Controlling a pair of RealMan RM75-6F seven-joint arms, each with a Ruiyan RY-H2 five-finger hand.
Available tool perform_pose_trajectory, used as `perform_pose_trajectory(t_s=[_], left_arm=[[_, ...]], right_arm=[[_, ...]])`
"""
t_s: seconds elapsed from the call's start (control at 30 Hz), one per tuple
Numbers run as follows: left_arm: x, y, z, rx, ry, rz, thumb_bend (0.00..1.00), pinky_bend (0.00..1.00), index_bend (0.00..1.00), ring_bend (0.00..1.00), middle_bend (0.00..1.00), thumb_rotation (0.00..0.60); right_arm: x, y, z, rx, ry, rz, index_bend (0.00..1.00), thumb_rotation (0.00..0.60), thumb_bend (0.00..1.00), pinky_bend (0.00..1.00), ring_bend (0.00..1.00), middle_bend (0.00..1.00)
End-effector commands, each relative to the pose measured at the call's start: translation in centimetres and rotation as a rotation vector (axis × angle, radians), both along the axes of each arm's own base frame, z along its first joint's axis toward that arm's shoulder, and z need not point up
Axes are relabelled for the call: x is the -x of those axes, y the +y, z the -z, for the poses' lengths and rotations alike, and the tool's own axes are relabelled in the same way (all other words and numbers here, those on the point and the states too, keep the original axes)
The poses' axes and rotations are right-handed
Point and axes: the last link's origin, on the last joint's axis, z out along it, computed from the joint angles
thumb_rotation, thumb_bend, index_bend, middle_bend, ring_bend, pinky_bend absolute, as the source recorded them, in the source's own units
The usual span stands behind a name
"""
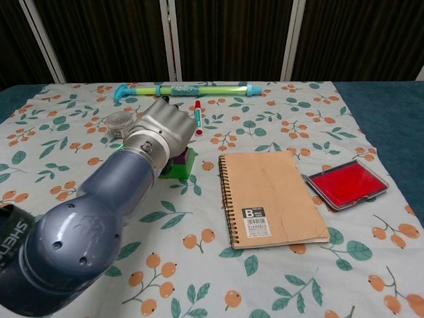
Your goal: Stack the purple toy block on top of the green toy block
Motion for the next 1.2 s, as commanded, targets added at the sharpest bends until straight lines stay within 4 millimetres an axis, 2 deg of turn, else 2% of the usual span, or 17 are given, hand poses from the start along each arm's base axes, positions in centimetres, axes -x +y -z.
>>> perform_pose_trajectory(t_s=[0.03, 0.13, 0.2, 0.4, 0.6, 0.73, 0.97, 1.2], left_arm=[[-0.2, 0.0, -0.2, -0.002, 0.001, 0.015, 0.32, 0.0, 0.28, 0.02, 0.18, 0.6], [-0.5, -0.1, -0.4, -0.001, 0.001, 0.031, 0.31, 0.0, 0.17, 0.0, 0.04, 0.6], [-0.6, 0.0, -0.5, -0.001, 0.003, 0.048, 0.31, 0.0, 0.14, 0.0, 0.01, 0.6], [-1.0, 0.0, -1.5, -0.02, 0.027, 0.079, 0.31, 0.0, 0.12, 0.0, 0.0, 0.6], [-0.8, 0.2, -3.6, -0.058, 0.044, 0.069, 0.31, 0.0, 0.11, 0.0, 0.0, 0.6], [-0.6, 0.2, -5.4, -0.062, -0.003, 0.067, 0.31, 0.0, 0.09, 0.0, 0.0, 0.6], [1.9, -0.2, -8.4, -0.023, -0.118, 0.045, 0.31, 0.0, 0.01, 0.0, 0.0, 0.6], [5.4, -1.6, -8.3, 0.069, -0.195, 0.06, 0.31, 0.0, 0.0, 0.0, 0.0, 0.6]], right_arm=[[0.0, 0.0, 0.0, -0.001, 0.0, 0.0, 0.02, 0.6, 0.22, 0.0, 0.09, 0.06], [0.0, 0.0, 0.1, -0.003, 0.0, 0.0, 0.02, 0.6, 0.22, 0.0, 0.09, 0.06], [0.0, 0.0, 0.0, -0.002, 0.0, 0.001, 0.02, 0.6, 0.22, 0.0, 0.09, 0.06], [0.0, -0.1, -0.1, 0.006, -0.004, -0.002, 0.02, 0.6, 0.22, 0.0, 0.09, 0.06], [-0.1, -0.1, -0.1, 0.005, -0.001, -0.008, 0.02, 0.6, 0.22, 0.0, 0.09, 0.06], [-0.2, -0.2, 0.1, 0.0, 0.0, -0.005, 0.02, 0.6, 0.22, 0.0, 0.09, 0.06], [-0.4, -0.2, 0.2, -0.001, 0.004, -0.009, 0.02, 0.6, 0.22, 0.0, 0.09, 0.06], [-0.6, -0.2, 0.4, -0.006, 0.009, -0.013, 0.02, 0.6, 0.22, 0.0, 0.09, 0.06]])
